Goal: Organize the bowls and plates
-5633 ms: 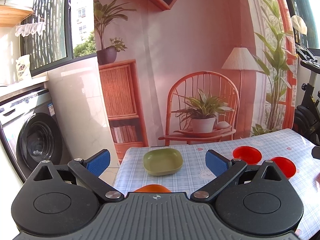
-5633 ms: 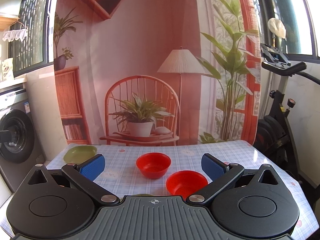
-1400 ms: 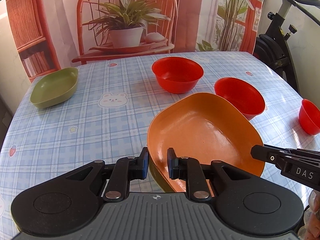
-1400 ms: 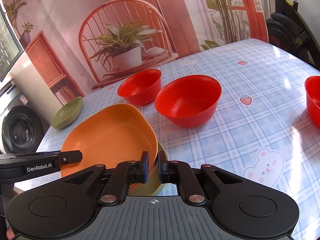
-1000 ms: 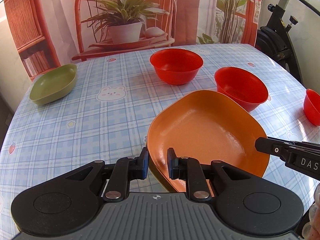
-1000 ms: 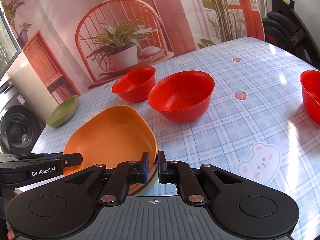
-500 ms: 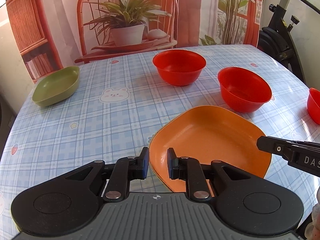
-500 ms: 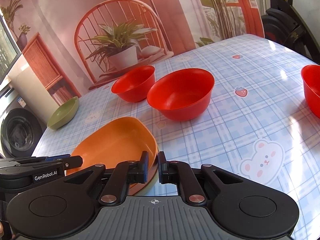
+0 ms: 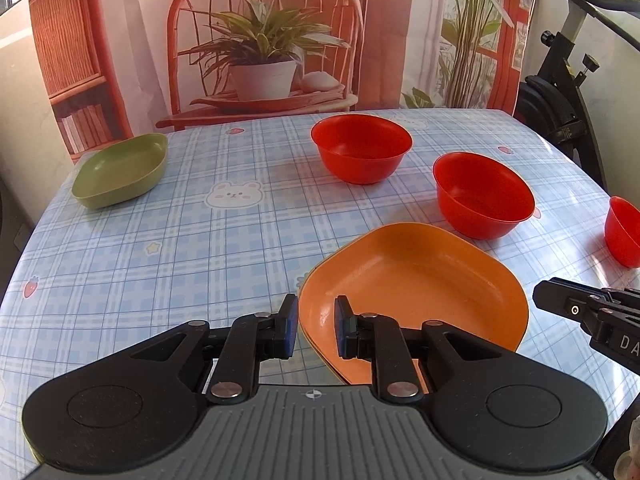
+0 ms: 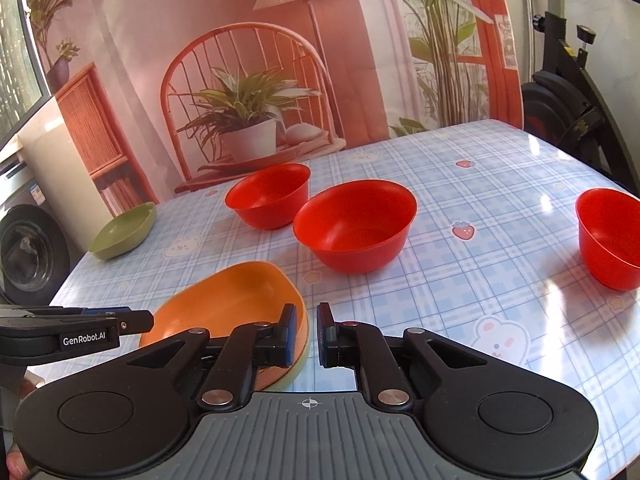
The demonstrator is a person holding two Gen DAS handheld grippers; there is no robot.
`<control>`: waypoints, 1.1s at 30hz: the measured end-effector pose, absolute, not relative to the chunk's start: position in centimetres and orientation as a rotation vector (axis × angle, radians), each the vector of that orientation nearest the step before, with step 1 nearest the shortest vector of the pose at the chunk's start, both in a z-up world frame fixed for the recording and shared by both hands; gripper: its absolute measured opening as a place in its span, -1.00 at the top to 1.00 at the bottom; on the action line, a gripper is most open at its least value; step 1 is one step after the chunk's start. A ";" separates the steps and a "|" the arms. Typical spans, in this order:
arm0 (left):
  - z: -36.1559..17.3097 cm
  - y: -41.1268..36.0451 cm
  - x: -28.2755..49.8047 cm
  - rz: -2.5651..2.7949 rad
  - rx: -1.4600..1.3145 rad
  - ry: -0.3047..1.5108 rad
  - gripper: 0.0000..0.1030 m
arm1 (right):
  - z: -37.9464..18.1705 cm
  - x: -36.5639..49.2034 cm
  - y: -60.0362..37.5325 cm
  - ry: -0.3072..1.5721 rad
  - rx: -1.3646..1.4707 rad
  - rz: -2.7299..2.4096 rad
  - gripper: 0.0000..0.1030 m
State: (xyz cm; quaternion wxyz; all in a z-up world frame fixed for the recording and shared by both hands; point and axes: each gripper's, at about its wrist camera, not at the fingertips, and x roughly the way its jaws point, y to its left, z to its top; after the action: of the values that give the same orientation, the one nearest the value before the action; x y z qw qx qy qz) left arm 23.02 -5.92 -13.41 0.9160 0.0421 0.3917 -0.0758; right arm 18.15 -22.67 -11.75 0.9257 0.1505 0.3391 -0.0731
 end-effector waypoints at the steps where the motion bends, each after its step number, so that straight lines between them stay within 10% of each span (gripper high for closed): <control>1: -13.4 -5.9 23.0 -0.155 0.083 0.807 0.61 | -11.9 18.1 -22.6 0.704 0.309 -0.145 0.84; 29: -8.7 3.7 24.5 -0.142 -0.028 0.714 0.56 | -9.1 19.9 -20.2 0.663 0.288 -0.118 0.69; 33: -6.9 7.1 24.7 -0.095 -0.042 0.673 0.32 | -8.4 21.1 -19.7 0.665 0.316 -0.121 0.69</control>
State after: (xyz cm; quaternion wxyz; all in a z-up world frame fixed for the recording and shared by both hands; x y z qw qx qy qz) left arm 24.68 7.07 -6.90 0.9426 -0.0207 0.3301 -0.0467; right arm 21.12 -19.71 -8.43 0.9313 0.1542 0.3246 -0.0589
